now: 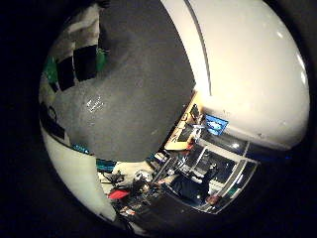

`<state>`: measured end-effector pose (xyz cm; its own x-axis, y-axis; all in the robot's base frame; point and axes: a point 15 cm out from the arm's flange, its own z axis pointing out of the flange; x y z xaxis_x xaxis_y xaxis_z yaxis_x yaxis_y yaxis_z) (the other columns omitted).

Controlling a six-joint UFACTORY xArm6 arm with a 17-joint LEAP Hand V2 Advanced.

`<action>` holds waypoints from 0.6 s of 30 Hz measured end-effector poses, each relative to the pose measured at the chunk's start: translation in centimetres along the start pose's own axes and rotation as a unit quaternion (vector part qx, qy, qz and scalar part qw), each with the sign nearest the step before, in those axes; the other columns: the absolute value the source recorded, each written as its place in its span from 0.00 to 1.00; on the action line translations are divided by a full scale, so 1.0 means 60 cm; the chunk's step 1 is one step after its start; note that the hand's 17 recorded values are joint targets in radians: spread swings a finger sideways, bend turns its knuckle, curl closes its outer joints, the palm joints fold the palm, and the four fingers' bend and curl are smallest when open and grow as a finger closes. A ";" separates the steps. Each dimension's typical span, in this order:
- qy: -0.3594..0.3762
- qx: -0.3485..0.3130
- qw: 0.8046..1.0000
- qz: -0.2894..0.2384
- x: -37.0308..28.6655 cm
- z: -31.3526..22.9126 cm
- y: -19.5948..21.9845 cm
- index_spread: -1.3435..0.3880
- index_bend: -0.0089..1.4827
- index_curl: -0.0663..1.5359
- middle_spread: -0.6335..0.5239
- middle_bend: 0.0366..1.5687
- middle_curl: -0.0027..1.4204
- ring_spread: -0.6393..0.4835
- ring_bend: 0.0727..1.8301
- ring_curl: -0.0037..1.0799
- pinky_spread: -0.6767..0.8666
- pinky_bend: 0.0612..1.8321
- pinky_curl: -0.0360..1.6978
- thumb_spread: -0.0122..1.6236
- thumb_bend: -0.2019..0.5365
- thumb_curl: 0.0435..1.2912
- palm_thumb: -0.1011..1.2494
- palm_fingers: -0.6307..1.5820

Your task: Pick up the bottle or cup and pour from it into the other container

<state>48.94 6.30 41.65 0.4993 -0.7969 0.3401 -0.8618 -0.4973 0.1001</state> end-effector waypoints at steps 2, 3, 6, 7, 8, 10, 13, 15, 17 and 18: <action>-0.030 0.019 0.999 0.009 -0.002 -0.002 -0.004 0.68 0.81 0.51 0.46 0.87 0.50 0.40 0.76 0.65 0.27 0.62 0.62 0.10 0.24 0.69 0.88 0.81; -0.047 0.033 0.998 0.017 -0.002 -0.003 -0.010 0.68 0.81 0.51 0.46 0.88 0.50 0.40 0.76 0.65 0.27 0.62 0.62 0.11 0.24 0.70 0.87 0.81; -0.079 0.088 0.991 0.056 0.035 -0.010 -0.027 0.68 0.81 0.51 0.46 0.87 0.50 0.40 0.76 0.65 0.27 0.63 0.61 0.13 0.25 0.70 0.87 0.80; -0.082 0.095 0.990 0.063 0.049 -0.009 -0.027 0.68 0.81 0.51 0.46 0.87 0.50 0.40 0.76 0.65 0.27 0.63 0.61 0.14 0.24 0.70 0.87 0.80; -0.083 0.098 0.990 0.066 0.056 -0.007 -0.026 0.68 0.81 0.51 0.46 0.87 0.50 0.40 0.76 0.65 0.27 0.63 0.61 0.14 0.24 0.70 0.87 0.80; -0.085 0.094 0.989 0.071 0.065 0.001 -0.021 0.68 0.81 0.51 0.46 0.87 0.50 0.40 0.76 0.66 0.27 0.63 0.60 0.15 0.25 0.70 0.86 0.80; -0.090 0.085 0.990 0.072 0.062 0.019 -0.016 0.68 0.81 0.51 0.46 0.87 0.50 0.39 0.75 0.66 0.27 0.64 0.60 0.16 0.24 0.71 0.86 0.80; -0.099 0.080 0.989 0.074 0.060 0.031 -0.013 0.68 0.81 0.51 0.46 0.87 0.50 0.39 0.74 0.66 0.27 0.66 0.59 0.20 0.23 0.70 0.83 0.80; -0.108 0.078 0.988 0.078 0.065 0.041 -0.007 0.67 0.78 0.51 0.46 0.85 0.49 0.39 0.72 0.66 0.27 0.68 0.58 0.29 0.23 0.68 0.78 0.80; -0.111 0.079 0.988 0.078 0.068 0.045 -0.005 0.67 0.75 0.50 0.46 0.84 0.49 0.38 0.72 0.65 0.27 0.68 0.57 0.34 0.23 0.67 0.76 0.79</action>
<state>51.49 2.29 40.45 0.3841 -0.9149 0.1243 -0.9139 -0.3959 -0.0901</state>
